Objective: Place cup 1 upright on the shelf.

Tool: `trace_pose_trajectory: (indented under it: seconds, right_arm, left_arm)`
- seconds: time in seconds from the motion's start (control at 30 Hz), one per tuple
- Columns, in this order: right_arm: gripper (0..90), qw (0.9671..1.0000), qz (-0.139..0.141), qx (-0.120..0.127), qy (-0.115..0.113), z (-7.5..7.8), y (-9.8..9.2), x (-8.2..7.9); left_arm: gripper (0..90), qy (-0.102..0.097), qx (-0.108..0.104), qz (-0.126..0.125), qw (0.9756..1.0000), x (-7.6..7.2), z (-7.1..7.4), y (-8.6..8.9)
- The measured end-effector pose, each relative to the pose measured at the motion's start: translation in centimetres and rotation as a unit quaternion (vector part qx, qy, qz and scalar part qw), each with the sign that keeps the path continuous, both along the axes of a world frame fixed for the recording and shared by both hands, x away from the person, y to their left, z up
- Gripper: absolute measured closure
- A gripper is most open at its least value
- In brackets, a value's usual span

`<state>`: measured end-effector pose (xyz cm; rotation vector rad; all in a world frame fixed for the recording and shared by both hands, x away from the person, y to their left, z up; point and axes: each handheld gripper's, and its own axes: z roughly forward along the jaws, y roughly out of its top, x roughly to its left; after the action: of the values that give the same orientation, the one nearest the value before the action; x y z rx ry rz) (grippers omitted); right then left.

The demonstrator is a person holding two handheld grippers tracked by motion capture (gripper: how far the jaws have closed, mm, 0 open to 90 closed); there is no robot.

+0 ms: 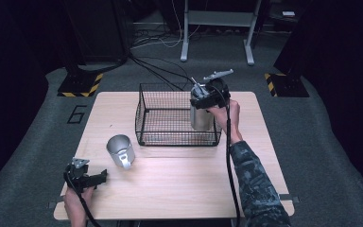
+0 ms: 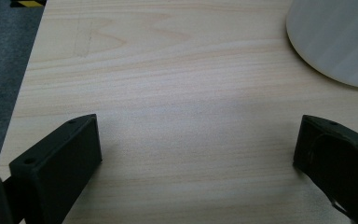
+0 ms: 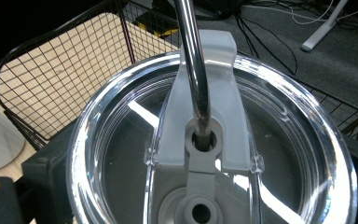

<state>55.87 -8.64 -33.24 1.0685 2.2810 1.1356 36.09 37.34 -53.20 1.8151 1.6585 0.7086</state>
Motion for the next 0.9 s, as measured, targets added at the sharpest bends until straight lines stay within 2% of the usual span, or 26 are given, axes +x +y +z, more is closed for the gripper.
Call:
trace_pose_trajectory:
  seconds: [0.17,0.2,0.3,0.37,0.47,0.5,0.77,0.8,0.83,0.9]
  right_arm:
    - [3.4,0.9999,-0.006,-0.004,0.011,-0.7,0.2,0.3]
    - [3.4,0.9999,0.000,-0.009,0.006,-0.9,0.2,0.4]
    - [3.4,0.9998,-0.007,-0.007,0.017,-1.2,0.3,0.5]
    - [3.4,0.9999,-0.002,-0.010,0.013,-1.5,0.3,0.7]
    - [3.4,0.9997,-0.008,-0.009,0.021,-1.7,0.4,0.7]
    - [3.4,0.9997,-0.005,-0.014,0.018,-1.8,0.3,0.8]
    - [3.3,0.9994,-0.010,-0.015,0.029,-2.4,0.5,1.0]
    - [3.4,0.9993,-0.004,-0.020,0.030,-2.4,0.5,1.1]
    - [3.3,0.9994,-0.009,-0.014,0.031,-2.5,0.7,1.1]
    - [3.3,0.9991,-0.009,-0.016,0.038,-2.6,0.8,1.1]
  left_arm:
    - [0.5,0.000,0.000,0.000,1.0000,0.0,0.0,0.0]
    - [0.5,0.000,0.000,0.000,1.0000,0.0,0.0,0.0]
    - [0.4,0.002,-0.001,0.001,1.0000,0.0,0.0,0.0]
    - [0.4,0.000,0.000,0.000,1.0000,0.0,0.0,0.0]
    - [0.4,0.000,0.000,0.000,1.0000,0.0,0.0,0.0]
    - [0.4,0.000,0.000,0.000,1.0000,0.0,0.0,0.0]
    - [0.4,0.001,-0.001,0.001,1.0000,0.0,0.0,0.0]
    - [0.5,0.001,-0.001,0.001,1.0000,0.0,0.0,0.0]
    - [0.4,0.001,-0.001,0.000,1.0000,0.0,0.0,0.0]
    - [0.4,0.001,-0.001,0.001,1.0000,0.0,0.0,0.0]
